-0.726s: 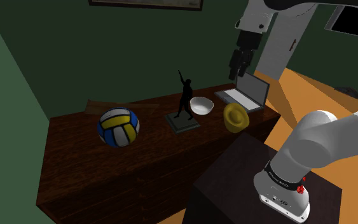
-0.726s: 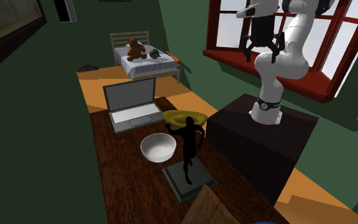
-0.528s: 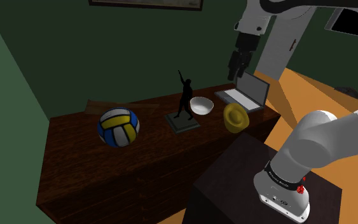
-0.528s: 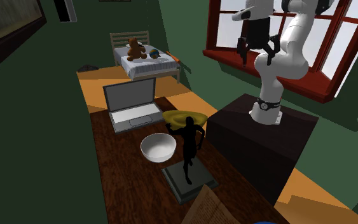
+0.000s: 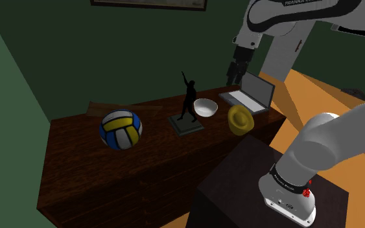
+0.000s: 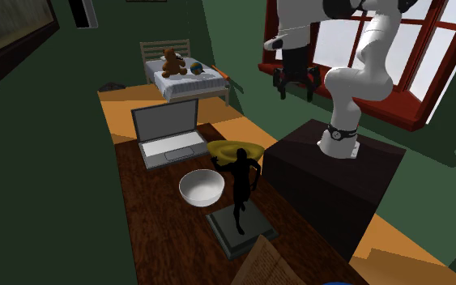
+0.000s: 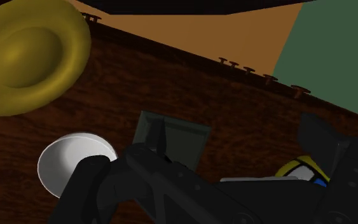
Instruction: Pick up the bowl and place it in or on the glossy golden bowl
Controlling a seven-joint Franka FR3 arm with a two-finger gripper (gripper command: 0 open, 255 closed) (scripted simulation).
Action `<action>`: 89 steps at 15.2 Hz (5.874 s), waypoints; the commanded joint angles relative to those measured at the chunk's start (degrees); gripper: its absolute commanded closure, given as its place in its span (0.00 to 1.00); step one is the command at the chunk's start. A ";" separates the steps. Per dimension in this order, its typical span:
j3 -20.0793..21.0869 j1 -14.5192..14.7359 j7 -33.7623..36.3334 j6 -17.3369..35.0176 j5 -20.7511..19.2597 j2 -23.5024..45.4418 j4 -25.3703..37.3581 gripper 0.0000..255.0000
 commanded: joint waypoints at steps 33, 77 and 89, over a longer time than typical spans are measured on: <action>-7.41 -16.84 -36.68 11.88 25.75 75.82 53.05 0.00; -5.70 -21.49 -34.63 5.19 26.31 87.37 71.69 1.00; -6.69 -21.16 -33.10 -0.01 25.06 82.35 72.09 1.00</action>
